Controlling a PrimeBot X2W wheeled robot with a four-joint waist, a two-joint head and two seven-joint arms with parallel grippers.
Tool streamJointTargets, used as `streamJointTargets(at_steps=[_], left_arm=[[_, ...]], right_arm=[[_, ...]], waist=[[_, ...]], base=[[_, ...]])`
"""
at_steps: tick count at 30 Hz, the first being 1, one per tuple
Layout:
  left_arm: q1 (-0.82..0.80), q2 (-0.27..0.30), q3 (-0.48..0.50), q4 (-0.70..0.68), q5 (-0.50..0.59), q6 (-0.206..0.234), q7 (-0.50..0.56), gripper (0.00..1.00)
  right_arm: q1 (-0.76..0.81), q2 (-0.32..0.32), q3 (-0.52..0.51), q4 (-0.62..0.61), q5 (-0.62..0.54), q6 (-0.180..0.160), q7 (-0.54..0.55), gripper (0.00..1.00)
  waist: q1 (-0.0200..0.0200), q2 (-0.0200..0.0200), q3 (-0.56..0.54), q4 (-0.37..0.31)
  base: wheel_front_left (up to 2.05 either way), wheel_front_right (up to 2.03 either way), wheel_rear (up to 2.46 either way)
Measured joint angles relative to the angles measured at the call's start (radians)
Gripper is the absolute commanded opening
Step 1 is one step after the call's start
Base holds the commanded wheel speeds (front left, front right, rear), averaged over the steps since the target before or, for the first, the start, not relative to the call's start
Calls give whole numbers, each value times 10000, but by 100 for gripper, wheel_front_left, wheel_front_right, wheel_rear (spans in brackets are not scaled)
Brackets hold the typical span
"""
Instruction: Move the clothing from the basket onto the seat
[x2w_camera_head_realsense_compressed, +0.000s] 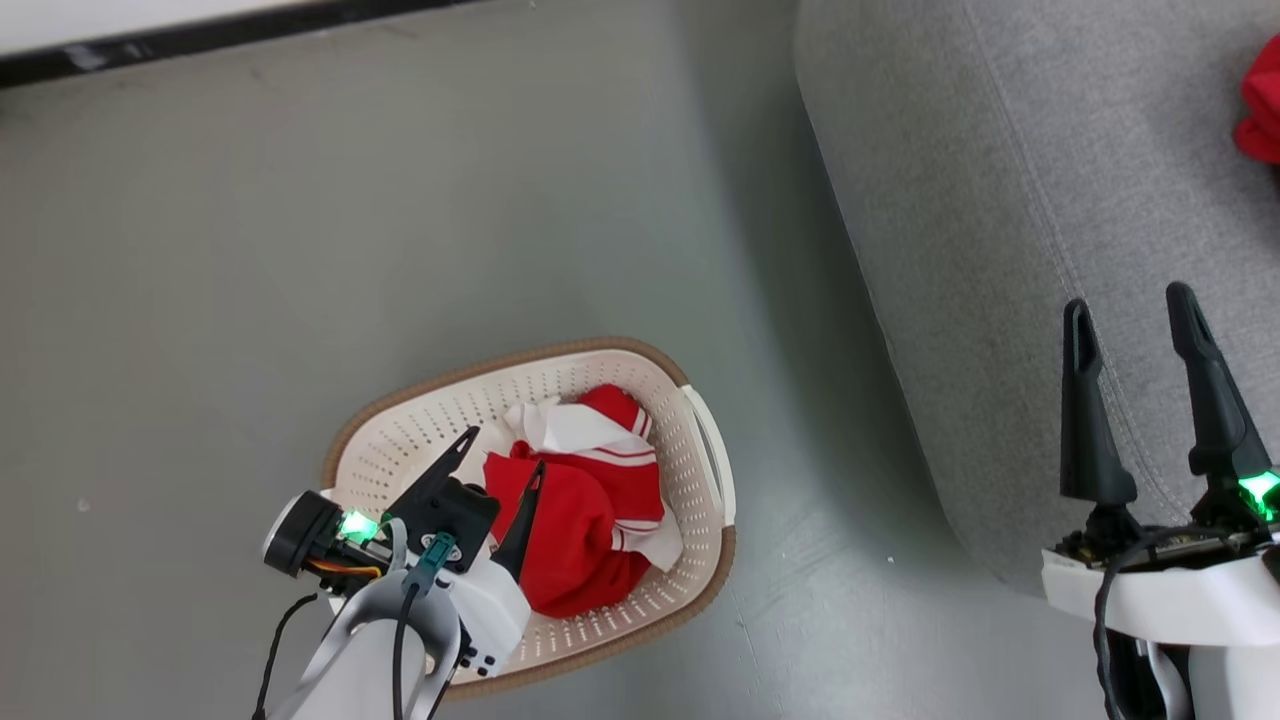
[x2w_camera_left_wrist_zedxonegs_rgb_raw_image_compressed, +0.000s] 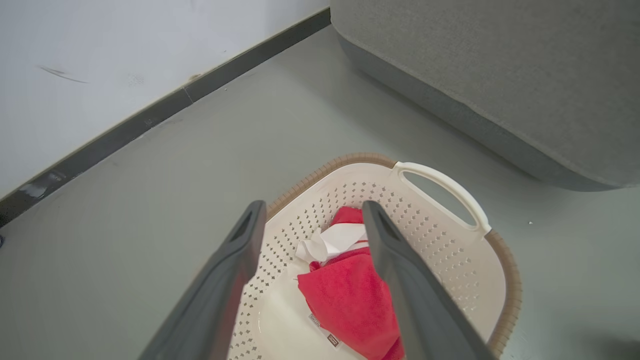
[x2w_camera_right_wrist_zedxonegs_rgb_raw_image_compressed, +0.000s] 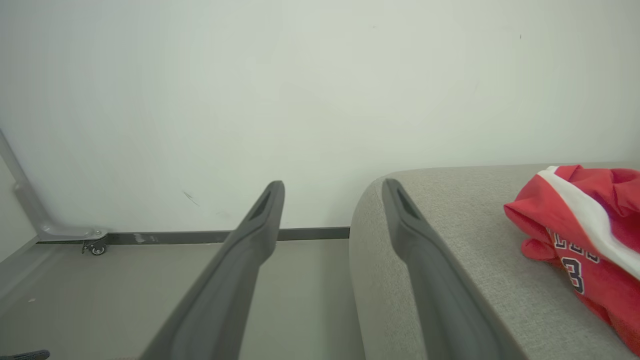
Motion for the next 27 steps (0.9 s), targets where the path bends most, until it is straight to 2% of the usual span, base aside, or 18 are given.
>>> streamJointTargets(at_steps=[18, 27], left_arm=[[-1057, 205, -596, 915, 717, -92, -56, 100], [-1600, 299, -826, 1657, 991, -301, 2, 100]], right_arm=[[-1620, -4, 211, 127, 364, -2, -242, 100], [-2138, -4, 247, 311, 627, 0, -259, 100]], waist=[[0, 0, 1907, -551], [0, 0, 2703, -892]], base=[[0, 0, 0], [0, 0, 0]])
